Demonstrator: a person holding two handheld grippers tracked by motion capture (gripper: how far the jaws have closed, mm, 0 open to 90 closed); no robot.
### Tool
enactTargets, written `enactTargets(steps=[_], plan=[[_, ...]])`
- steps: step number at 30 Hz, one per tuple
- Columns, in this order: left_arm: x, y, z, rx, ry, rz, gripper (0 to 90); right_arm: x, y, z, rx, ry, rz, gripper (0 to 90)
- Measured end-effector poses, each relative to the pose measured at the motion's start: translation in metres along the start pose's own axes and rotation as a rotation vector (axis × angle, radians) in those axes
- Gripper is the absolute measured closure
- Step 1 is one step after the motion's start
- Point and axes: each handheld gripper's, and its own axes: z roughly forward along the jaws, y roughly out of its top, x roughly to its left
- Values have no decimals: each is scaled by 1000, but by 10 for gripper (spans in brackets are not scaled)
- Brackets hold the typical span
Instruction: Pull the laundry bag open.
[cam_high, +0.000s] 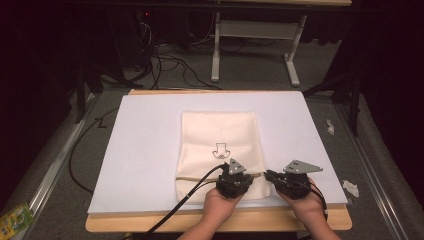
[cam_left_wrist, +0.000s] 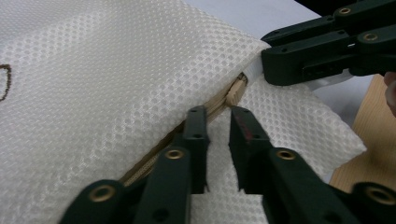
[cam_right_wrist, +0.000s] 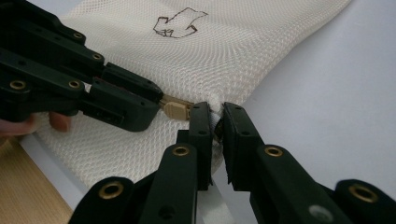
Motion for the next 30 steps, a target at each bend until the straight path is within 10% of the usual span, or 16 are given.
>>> enactTargets(steps=[5, 14, 30], plan=[[-4, 1, 6, -26, -28, 1, 687, 0, 0, -1, -11, 6, 6, 839], [-8, 2, 8, -86, -44, -8, 869, 1, 2, -1, -5, -1, 1, 848], [-9, 6, 6, -145, -37, -10, 869, 7, 5, -3, -31, 6, -9, 848]])
